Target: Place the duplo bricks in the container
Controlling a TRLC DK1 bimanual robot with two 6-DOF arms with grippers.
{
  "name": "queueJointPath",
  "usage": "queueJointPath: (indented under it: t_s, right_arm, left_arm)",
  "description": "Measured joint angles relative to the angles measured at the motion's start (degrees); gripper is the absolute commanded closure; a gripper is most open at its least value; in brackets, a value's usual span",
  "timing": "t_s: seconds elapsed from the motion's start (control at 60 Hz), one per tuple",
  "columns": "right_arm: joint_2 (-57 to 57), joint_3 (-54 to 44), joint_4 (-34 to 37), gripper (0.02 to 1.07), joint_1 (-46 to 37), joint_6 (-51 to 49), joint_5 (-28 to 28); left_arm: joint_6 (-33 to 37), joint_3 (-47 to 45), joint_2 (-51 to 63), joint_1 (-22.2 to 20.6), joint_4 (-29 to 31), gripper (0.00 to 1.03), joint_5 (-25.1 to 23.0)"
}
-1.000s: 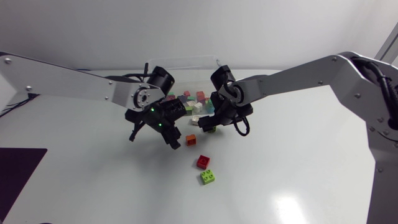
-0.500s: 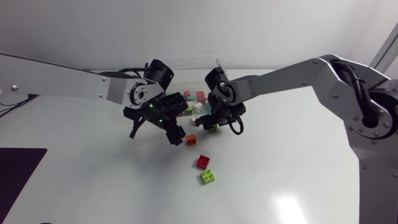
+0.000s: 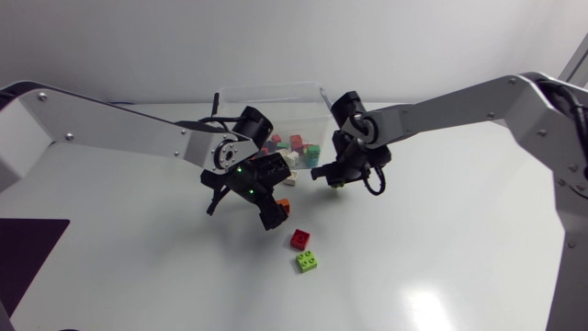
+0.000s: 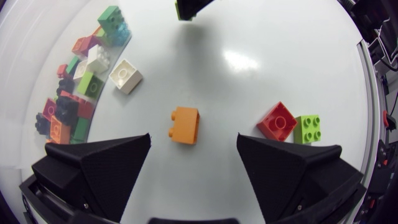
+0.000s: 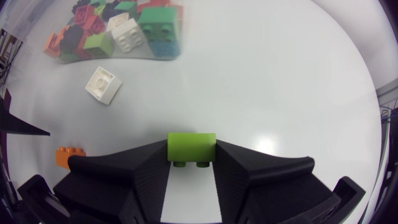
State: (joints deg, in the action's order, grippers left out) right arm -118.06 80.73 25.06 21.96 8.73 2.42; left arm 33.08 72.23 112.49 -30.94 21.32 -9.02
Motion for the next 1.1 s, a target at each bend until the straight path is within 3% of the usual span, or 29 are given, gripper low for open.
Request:
queueJointPath:
  t_s: [0.267,0.35,0.433,0.5,0.683,0.75,1.1]
  right_arm:
    - [11.1,-6.1,-1.0,0.71,-4.9,-1.6,-4.8]
    - [15.0,-7.4,-1.0,0.71,-6.3,-2.4,-6.1]
    - [17.8,-7.8,-1.0,0.71,-7.6,-3.0,-7.4]
    - [19.8,-7.8,-1.0,0.71,-8.7,-3.2,-8.5]
    - [22.2,-7.6,-0.9,0.71,-10.1,-3.9,-9.9]
    - [22.2,-7.4,-0.8,0.71,-10.1,-4.1,-10.2]
    - [20.5,1.0,-1.1,0.71,-7.7,-4.1,-11.9]
  left_arm:
    - [1.0,4.0,4.8,-0.3,-0.1,0.08,-0.5]
    - [1.7,5.4,6.6,-0.2,-0.2,0.15,-0.9]
    - [2.0,6.6,8.0,0.1,-0.2,0.36,-1.3]
    - [2.1,7.8,9.1,0.6,0.1,0.64,-1.5]
    - [2.2,8.9,9.6,1.4,2.8,0.69,-1.7]
    - [2.8,9.2,9.6,1.5,4.5,0.77,-1.7]
    - [4.1,6.7,3.0,2.9,8.6,0.77,-3.8]
